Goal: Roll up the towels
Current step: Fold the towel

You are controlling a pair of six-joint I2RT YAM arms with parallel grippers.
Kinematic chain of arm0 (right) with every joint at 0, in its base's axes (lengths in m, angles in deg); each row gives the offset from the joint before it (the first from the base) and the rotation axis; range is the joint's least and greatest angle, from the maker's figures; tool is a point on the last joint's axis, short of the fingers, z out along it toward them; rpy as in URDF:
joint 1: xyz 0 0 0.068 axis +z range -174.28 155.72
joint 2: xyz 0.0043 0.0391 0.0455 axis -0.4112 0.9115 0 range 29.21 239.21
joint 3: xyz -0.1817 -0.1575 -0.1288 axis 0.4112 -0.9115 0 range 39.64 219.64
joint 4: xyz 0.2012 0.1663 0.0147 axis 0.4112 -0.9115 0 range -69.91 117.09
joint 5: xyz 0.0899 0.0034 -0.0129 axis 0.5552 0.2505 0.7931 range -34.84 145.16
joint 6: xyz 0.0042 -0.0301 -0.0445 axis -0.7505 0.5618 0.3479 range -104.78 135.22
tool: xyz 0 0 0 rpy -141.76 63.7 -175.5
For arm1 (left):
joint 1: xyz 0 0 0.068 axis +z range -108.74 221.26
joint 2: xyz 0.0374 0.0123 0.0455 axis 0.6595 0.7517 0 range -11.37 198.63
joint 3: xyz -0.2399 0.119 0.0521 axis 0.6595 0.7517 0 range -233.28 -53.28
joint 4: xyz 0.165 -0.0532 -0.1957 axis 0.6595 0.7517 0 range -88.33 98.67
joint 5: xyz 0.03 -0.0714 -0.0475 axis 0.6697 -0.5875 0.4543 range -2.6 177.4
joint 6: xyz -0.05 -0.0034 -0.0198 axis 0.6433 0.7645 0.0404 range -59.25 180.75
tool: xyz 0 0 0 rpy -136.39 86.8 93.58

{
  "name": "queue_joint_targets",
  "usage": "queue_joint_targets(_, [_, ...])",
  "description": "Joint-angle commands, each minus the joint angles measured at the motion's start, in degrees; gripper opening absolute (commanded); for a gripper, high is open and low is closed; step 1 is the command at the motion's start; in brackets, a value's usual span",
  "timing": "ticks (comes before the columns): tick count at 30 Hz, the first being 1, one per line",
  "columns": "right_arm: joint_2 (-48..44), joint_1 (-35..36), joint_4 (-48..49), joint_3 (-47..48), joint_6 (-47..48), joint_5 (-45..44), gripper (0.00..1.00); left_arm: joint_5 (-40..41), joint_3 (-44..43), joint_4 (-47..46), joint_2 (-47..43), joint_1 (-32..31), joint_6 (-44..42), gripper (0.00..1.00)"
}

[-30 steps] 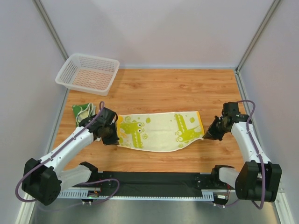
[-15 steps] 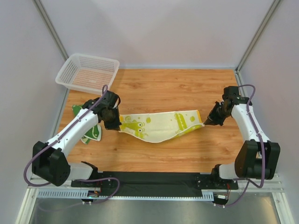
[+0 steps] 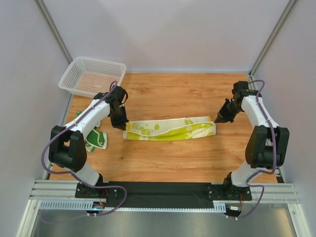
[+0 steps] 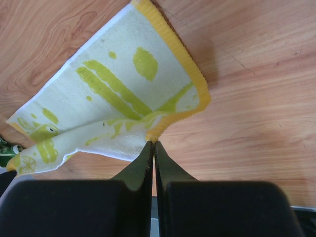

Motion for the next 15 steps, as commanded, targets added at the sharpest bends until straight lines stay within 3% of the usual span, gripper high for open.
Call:
queue_joint_targets(1, [3.5,0.1,0.8,4.8,0.3,0.0,0.0,0.3,-4.3,-0.2,3.2,0.9,-1.6,0.0])
queue_joint_targets(15, [13.7,0.1,1.5,10.7,0.0,0.6,0.0,1.1,-15.2,2.7,16.0,3.1,-2.9,0.0])
